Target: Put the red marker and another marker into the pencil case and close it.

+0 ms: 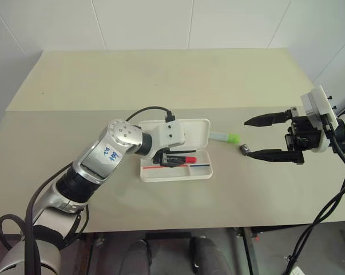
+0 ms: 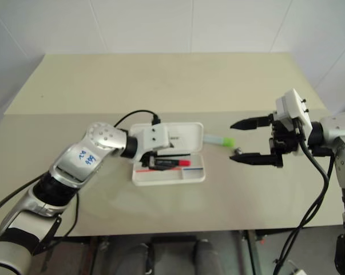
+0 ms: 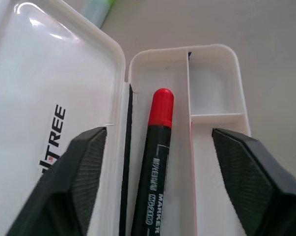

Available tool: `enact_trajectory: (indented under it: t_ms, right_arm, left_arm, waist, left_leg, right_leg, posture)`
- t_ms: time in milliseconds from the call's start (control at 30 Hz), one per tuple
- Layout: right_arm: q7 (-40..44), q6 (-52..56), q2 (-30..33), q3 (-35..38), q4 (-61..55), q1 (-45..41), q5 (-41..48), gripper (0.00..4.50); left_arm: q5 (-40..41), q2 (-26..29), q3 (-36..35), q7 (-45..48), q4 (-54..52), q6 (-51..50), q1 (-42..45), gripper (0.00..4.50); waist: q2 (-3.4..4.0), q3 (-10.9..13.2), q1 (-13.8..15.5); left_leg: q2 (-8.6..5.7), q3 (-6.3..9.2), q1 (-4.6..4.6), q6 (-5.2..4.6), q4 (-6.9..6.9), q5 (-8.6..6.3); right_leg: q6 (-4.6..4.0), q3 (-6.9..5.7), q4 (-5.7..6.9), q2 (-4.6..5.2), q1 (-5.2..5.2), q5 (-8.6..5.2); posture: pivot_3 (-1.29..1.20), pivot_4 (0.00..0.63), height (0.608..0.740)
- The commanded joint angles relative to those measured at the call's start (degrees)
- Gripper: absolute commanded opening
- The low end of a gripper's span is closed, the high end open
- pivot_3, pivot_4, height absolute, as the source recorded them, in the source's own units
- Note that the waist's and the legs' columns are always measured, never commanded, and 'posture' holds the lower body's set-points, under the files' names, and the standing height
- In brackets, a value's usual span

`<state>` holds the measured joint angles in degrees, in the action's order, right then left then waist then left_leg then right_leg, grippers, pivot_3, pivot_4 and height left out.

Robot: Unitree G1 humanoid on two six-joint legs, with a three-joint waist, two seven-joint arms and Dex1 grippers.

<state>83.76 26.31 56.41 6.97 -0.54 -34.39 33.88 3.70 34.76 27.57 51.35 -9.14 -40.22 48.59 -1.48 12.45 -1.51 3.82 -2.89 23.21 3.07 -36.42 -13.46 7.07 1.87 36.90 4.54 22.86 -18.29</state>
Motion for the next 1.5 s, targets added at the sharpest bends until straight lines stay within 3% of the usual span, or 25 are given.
enact_trajectory:
  t_ms: [33,300,533,767,967,1200,1500]
  right_arm:
    - [-0.13,-0.41,1.01,1.46,-1.33,-0.22,0.22,4.5]
    - [-3.91,-8.08,-2.86,-7.67,9.54,-5.51,-12.76,4.5]
    - [-6.48,-18.34,-10.19,-13.66,29.68,-16.48,-23.18,4.5]
    - [-4.15,-26.33,-15.06,-16.8,44.75,-23.56,-29.02,4.5]
    - [-6.25,-29.92,-18.04,-18.93,55.2,-27.13,-34.52,4.5]
    - [-8.49,-30.47,-20.58,-18.45,61.24,-30.38,-36.93,4.5]
    - [-10.15,-29.49,-22.34,-18.15,64.17,-30.57,-38.41,4.5]
  left_arm:
    - [-0.65,-0.87,-1.68,-0.18,-0.72,1.69,0.23,4.47]
    - [11.73,-3.38,-14.12,-0.04,-15.13,-12.78,-0.44,4.47]
    - [17.94,4.01,-23.97,-2.09,-27.15,-23.06,-4.6,4.47]
    - [22.69,16.33,-42.78,2.14,-31.49,-20.43,-23.37,4.47]
    - [28.14,16.57,-53.23,3.74,-32.29,-18.22,-35.16,4.47]
    - [35.41,15.22,-59.29,4.7,-33.14,-15.38,-40.94,4.47]
    - [40.9,13.89,-58.45,1.78,-34.03,-10.6,-43.25,4.47]
  waist:
    - [0.0,0.0,0.02]
    - [0.0,0.0,-0.49]
    - [0.0,0.0,-0.79]
    - [0.0,0.0,-1.65]
    - [-0.05,0.0,-1.64]
    - [-0.04,0.0,-2.05]
    - [-0.05,-0.01,-2.08]
  left_leg:
    - [0.0,0.0,0.0,0.0,0.0,0.0]
    - [0.0,-0.03,0.01,0.0,-0.04,0.0]
    - [0.0,-0.04,-0.06,0.06,-0.06,0.04]
    - [0.01,-0.05,-0.07,0.18,0.18,0.1]
    - [0.0,-0.07,-0.02,0.17,0.15,0.04]
    - [0.02,-0.07,-0.13,0.14,0.19,0.02]
    - [0.02,-0.08,-0.12,0.15,0.18,0.02]
  right_leg:
    - [0.0,0.0,0.0,0.0,0.0,0.0]
    - [0.02,0.04,0.01,0.0,0.0,0.01]
    - [0.03,0.09,0.1,0.0,0.0,0.02]
    - [0.01,0.06,-0.08,0.01,0.0,0.01]
    - [0.0,0.03,-0.15,0.05,0.0,0.01]
    - [-0.06,0.05,-0.03,0.04,0.0,0.01]
    - [-0.06,0.06,-0.04,0.04,0.0,0.01]
  posture:
    - [0.0,0.15,0.74]
    - [0.0,0.15,0.74]
    - [0.0,0.15,0.74]
    - [0.0,0.15,0.74]
    - [0.0,0.15,0.74]
    - [0.0,0.15,0.74]
    - [0.0,0.15,0.74]
